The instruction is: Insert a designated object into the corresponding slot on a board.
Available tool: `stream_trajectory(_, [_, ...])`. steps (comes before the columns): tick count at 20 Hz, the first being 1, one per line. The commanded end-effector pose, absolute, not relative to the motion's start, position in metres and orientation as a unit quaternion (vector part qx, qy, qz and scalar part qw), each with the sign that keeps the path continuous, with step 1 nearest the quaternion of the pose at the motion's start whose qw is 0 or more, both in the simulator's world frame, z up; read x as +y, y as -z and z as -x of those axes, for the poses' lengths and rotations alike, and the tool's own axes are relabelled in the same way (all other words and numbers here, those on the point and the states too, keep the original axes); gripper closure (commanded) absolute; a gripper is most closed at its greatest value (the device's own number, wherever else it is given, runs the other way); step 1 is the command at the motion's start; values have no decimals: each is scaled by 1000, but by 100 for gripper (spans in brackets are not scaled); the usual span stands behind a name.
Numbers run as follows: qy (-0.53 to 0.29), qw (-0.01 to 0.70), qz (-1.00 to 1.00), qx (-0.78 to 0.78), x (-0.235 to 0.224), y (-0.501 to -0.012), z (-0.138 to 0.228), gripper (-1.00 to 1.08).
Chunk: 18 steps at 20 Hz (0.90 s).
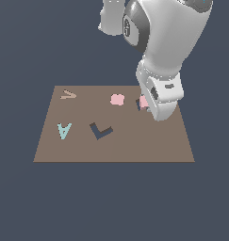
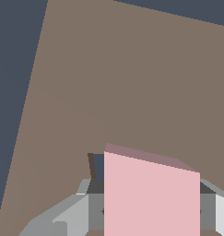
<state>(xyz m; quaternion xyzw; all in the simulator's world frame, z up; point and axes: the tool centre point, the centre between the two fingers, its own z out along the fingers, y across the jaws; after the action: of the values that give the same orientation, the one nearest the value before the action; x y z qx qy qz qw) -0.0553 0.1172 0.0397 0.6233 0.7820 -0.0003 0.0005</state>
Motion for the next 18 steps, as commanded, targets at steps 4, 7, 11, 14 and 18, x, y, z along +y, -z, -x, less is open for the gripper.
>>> stream_trajectory(4, [0,1,-586,810,112,-40,60,108])
stream_trajectory(7, [0,1,-574,819,110,-40,62,108])
stream_trajectory(11, [0,1,-566,824,109,-40,63,108])
stream_trajectory(14, [0,1,-567,824,109,-40,63,108])
stream_trajectory(18, [0,1,-566,825,109,-34,63,108])
